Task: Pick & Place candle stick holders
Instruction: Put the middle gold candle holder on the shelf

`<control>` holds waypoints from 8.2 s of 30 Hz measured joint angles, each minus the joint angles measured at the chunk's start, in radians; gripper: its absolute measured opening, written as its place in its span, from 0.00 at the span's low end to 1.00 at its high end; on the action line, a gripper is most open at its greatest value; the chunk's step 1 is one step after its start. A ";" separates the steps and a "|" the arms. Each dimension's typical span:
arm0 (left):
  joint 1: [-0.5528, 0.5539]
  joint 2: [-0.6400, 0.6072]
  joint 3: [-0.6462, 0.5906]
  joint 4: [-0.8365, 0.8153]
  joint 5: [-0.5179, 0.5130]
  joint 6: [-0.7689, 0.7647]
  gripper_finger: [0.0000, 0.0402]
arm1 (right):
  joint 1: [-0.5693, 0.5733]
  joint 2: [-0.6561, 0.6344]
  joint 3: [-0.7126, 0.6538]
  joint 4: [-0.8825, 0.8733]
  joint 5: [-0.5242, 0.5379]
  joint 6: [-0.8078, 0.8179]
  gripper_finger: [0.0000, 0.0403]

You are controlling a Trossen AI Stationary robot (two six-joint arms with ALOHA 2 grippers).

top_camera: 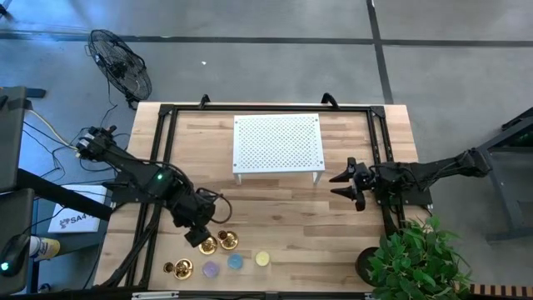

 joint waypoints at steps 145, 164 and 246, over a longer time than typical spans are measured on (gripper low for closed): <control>-0.059 0.142 0.000 -0.045 -0.046 0.068 0.32 | 0.000 0.008 0.000 -0.002 -0.018 0.026 0.46; -0.059 0.129 0.387 -0.328 -0.252 0.024 0.32 | 0.000 0.008 0.000 0.057 -0.034 0.021 0.46; 0.472 0.296 0.643 0.073 -0.382 1.229 0.32 | 0.000 1.010 1.051 -0.270 0.248 -0.472 0.41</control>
